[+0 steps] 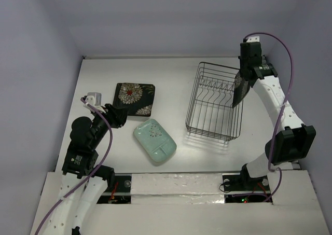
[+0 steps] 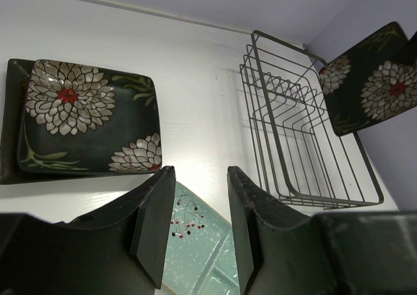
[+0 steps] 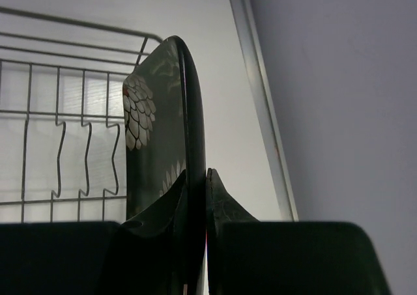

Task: Unload the plates from the dish rack

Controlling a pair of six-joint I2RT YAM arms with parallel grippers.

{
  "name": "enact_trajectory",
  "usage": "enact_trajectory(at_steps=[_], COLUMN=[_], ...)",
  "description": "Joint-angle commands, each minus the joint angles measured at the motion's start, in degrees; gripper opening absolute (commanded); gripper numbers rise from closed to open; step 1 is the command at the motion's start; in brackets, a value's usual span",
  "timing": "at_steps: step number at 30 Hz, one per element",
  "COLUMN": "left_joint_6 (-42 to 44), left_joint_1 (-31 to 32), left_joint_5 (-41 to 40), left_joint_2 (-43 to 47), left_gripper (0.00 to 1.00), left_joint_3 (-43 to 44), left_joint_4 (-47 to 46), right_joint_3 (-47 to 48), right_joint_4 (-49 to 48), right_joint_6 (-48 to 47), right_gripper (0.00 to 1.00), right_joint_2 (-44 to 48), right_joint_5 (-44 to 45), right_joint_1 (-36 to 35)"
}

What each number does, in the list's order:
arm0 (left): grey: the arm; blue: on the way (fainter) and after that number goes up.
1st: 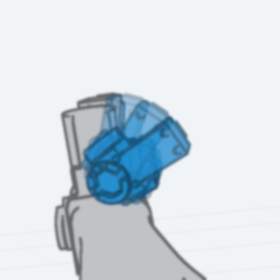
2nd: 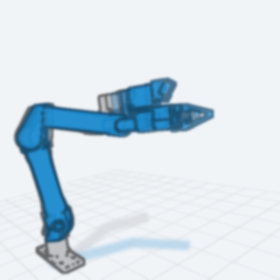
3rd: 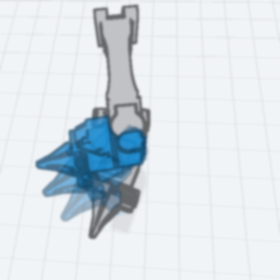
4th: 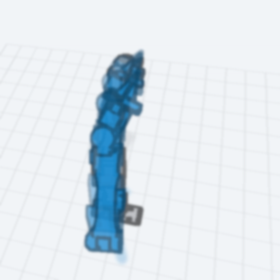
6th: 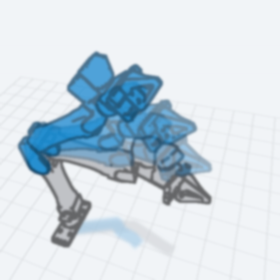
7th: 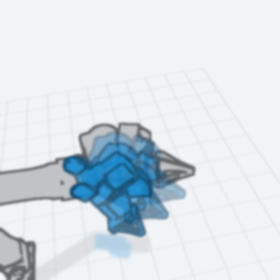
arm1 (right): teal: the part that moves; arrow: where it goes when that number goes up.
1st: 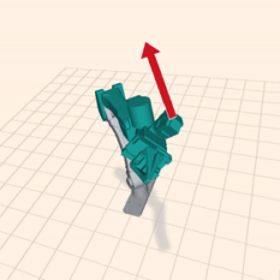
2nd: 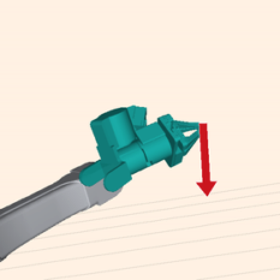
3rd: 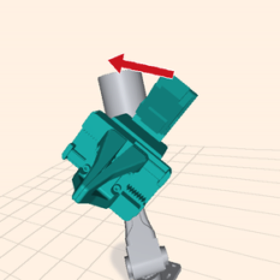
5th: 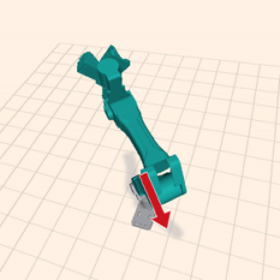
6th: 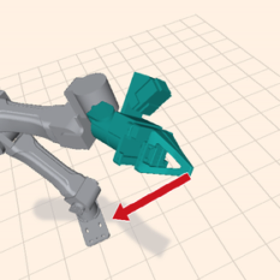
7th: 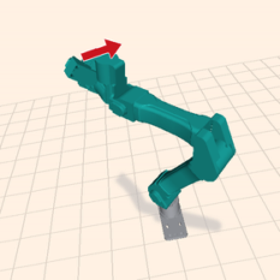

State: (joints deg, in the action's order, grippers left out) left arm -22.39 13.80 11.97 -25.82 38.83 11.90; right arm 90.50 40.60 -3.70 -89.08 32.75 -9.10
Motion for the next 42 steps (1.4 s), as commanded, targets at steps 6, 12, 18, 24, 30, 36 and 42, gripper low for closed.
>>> enact_trajectory(at_steps=[6, 12, 18, 24, 30, 36, 42], left_joint_6=[0.07, 0.16, 0.24, -0.11, -0.11, -0.11, -0.19], left_joint_1=[0.26, -0.79, -0.79, -0.79, -0.79, -0.79, -0.79], left_joint_5=[0.16, -0.01, -1.68, -3.27, -2.91, -2.39, -2.30], left_joint_2=[-0.63, -0.46, 0.24, 1.48, 1.39, 1.30, 1.48], left_gripper=[0.35, 0.37, 0.38, 0.39, 0.39, 0.40, 0.40], left_joint_3=[-0.24, -0.16, 0.46, 0.55, 0.37, 0.19, 0.11], left_joint_4=[-2.41, -2.41, -1.44, -1.00, -1.27, -1.44, -1.53], right_joint_3=[11.18, 1.80, -2.87, 2.04, 6.71, 9.35, 6.72], right_joint_4=[-4.56, -21.76, -41.45, -51.66, -57.03, -58.09, -59.49], right_joint_6=[7.20, 23.28, 39.70, 51.23, 60.02, 66.09, 70.14], right_gripper=[0.00, 0.00, 0.00, 0.00, 0.00, 0.00, 0.00], right_joint_2=[10.93, 15.51, 6.21, -8.80, -19.98, -29.30, -32.92], right_joint_5=[1.71, -15.59, -26.15, -26.95, -23.44, -21.33, -17.90], right_joint_1=[-5.30, -13.47, -22.34, -28.24, -33.52, -36.25, -36.78])
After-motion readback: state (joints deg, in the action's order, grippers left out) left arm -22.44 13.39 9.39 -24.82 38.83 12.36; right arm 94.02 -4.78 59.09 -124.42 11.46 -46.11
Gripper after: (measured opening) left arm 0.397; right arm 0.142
